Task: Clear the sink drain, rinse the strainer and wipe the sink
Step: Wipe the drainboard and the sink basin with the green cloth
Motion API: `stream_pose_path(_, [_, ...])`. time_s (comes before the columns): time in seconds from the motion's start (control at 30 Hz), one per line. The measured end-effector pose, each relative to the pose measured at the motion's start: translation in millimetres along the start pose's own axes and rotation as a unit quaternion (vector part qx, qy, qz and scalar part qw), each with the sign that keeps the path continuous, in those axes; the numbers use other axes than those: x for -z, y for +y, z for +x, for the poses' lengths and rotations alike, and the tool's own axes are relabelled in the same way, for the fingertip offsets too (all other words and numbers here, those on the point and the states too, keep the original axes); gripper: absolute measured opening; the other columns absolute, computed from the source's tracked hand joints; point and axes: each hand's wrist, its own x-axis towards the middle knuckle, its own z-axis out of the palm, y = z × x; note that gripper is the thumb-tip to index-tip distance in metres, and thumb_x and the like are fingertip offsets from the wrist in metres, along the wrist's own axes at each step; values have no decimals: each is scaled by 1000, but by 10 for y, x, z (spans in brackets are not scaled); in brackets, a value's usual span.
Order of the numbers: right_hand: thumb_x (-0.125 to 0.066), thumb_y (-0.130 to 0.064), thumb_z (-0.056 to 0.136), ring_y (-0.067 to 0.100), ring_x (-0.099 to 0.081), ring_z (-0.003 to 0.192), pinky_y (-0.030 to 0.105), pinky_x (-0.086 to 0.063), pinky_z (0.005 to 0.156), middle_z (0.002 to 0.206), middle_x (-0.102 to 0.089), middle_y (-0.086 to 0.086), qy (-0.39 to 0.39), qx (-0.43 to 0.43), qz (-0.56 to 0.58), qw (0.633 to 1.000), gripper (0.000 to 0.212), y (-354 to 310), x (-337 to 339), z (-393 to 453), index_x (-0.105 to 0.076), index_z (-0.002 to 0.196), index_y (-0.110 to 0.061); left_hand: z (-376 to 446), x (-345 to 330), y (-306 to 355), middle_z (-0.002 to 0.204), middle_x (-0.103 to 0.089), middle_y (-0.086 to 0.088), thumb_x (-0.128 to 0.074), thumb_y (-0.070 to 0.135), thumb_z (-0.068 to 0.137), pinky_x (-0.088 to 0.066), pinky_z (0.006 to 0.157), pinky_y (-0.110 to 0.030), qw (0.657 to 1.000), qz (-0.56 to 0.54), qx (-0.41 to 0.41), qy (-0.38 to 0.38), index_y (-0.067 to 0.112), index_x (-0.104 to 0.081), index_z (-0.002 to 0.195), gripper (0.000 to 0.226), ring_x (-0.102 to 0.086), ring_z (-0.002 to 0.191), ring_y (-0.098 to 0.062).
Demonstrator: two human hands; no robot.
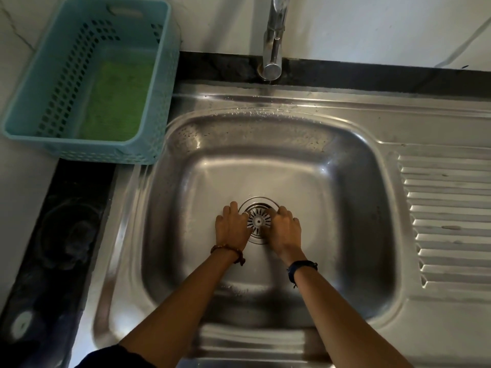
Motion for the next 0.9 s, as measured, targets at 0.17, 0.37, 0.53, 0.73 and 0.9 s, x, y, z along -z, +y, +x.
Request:
stream_pose_path(0.17, [-59,-20,88,25,-63,99,34,-54,79,113,-64,7,3,-44,156,987,31,-125,365,-77,-58,119,-18,-105,390,22,120,-51,-8,-54,28,88,-47,84,-36,990,-137,32,-2,22,-57,121,34,-51,112,-25])
stream_pose_path(0.37, [-61,-25,88,13,-62,79,18,-45,57,83,-64,-6,4,-4,289,957,14,-471,987,-403,-64,100,-18,-562,1116,92,104,-68,-3,-55,22,86,-47,81,-27,938,-341,49,30,21,-66,96,15,-63,98,-22])
stream_pose_path(0.53, [-63,-22,87,8,-58,69,22,-45,60,75,-61,-10,33,112,344,932,7,-1082,1591,-571,-64,93,-22,-991,1922,-67,104,-69,-1,-54,21,89,-36,71,-18,928,-335,51,156,18,-62,102,15,-64,96,-18])
stream_pose_path(0.73, [-59,-13,86,8,-56,63,22,-44,57,70,-62,-4,80,243,353,900,12,-1993,2270,-459,-65,94,-20,-1040,2774,-511,79,-61,5,-57,14,87,-40,68,-21,869,-395,27,295,18,-57,86,4,-59,79,-13])
stream_pose_path(0.9, [-58,-20,85,22,-67,83,39,-54,78,88,-69,9,37,227,317,920,17,-2608,2408,-24,-64,99,-12,-573,3063,-1061,100,-69,-13,-57,12,85,-41,77,-29,891,-329,100,298,5,-64,94,13,-62,97,-27])
